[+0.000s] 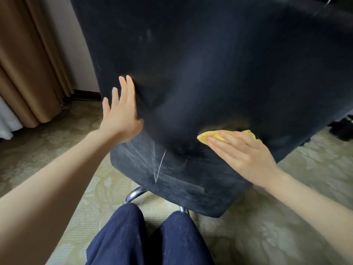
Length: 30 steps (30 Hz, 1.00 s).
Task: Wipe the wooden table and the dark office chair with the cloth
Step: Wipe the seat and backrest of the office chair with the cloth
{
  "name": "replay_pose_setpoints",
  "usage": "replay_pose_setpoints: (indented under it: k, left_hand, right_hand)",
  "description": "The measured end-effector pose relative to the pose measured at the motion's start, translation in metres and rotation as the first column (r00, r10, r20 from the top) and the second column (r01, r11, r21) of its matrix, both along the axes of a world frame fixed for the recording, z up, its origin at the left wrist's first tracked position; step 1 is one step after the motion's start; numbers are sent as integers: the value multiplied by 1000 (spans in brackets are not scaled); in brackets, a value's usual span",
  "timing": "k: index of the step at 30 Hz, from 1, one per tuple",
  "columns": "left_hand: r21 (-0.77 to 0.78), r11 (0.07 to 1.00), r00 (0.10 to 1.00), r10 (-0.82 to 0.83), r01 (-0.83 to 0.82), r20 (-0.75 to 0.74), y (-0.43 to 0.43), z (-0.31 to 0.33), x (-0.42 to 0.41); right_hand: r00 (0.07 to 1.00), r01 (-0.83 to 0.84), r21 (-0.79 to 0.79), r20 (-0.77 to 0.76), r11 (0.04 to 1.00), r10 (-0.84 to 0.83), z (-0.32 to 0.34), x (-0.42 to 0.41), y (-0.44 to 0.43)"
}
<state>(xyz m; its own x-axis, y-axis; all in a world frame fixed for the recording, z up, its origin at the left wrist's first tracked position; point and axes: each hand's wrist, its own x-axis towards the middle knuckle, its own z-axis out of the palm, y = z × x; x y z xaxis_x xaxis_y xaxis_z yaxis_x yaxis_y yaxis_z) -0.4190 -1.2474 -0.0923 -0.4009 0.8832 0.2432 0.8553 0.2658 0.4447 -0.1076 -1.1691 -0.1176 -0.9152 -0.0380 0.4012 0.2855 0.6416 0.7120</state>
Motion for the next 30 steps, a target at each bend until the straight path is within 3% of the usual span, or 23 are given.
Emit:
replay_pose_setpoints:
  k: [4, 7, 13, 20, 26, 30]
  left_hand:
    - [97, 992, 996, 87, -83, -34, -1, 5, 17]
    - [204, 979, 996, 39, -22, -80, -5, -1, 34]
    - [268, 961, 993, -94, 71, 73, -7, -27, 55]
    - [203, 974, 964, -150, 105, 219, 4, -40, 53]
    - [168, 976, 970, -167, 137, 176, 4, -44, 55]
    - [127, 977, 969, -189, 170, 159, 3, -44, 50]
  right_hand:
    - [987, -6, 178, -155, 984, 34, 51, -14, -4]
    - [957, -18, 244, -275, 970, 87, 66, -32, -4]
    - [909, 72, 260, -415, 963, 44, 33, -57, 4]
    - [947, 58, 172, -320, 983, 0, -16, -66, 12]
    - [990, 3, -52, -142, 999, -10, -62, -55, 6]
    - [993, -5, -130, 119, 992, 21, -77, -28, 5]
